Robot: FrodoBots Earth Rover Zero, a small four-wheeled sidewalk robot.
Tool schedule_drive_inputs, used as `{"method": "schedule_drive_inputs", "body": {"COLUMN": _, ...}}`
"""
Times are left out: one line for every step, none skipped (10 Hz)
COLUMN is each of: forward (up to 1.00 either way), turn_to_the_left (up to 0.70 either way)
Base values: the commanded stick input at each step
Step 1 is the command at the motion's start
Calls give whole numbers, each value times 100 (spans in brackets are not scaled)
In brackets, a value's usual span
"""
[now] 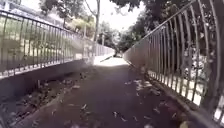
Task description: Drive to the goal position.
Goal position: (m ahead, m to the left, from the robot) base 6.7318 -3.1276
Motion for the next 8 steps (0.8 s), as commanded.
{"method": "schedule_drive_inputs", "body": {"forward": 100, "turn_to_the_left": -40}}
{"method": "schedule_drive_inputs", "body": {"forward": 100, "turn_to_the_left": -40}}
{"method": "schedule_drive_inputs", "body": {"forward": 100, "turn_to_the_left": -8}}
{"method": "schedule_drive_inputs", "body": {"forward": 100, "turn_to_the_left": 0}}
{"method": "schedule_drive_inputs", "body": {"forward": 100, "turn_to_the_left": 0}}
{"method": "schedule_drive_inputs", "body": {"forward": 100, "turn_to_the_left": 0}}
{"method": "schedule_drive_inputs", "body": {"forward": 100, "turn_to_the_left": 0}}
{"method": "schedule_drive_inputs", "body": {"forward": 100, "turn_to_the_left": 0}}
